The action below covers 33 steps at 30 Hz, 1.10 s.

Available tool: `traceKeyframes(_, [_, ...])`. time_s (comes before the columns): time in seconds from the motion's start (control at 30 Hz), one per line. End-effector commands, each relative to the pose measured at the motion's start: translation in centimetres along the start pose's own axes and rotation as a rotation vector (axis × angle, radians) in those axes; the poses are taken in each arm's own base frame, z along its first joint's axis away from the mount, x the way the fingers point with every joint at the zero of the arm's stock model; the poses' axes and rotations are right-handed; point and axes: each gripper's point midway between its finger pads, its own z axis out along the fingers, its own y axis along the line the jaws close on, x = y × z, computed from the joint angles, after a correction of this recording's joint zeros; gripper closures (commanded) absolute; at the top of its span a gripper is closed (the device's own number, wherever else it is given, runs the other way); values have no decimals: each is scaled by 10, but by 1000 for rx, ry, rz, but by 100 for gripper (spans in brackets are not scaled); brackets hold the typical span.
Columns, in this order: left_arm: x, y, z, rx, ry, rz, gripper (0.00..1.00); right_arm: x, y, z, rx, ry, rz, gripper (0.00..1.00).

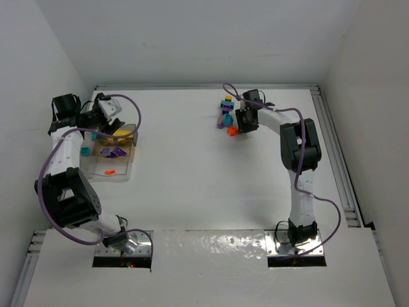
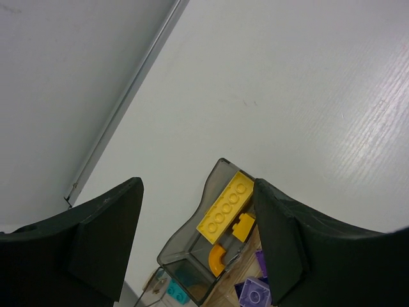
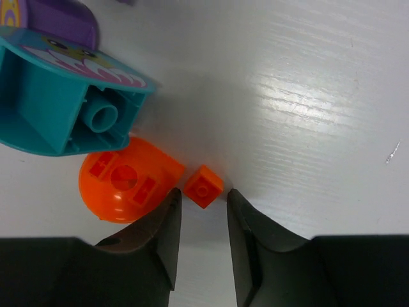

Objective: Sort the legos into containers by color

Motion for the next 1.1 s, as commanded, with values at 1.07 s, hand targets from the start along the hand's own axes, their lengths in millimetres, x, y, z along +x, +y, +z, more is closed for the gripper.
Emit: traceKeyframes(1.07, [-28,13,-7,-51,-59,67,32,-12,3,7,31,13,172,63])
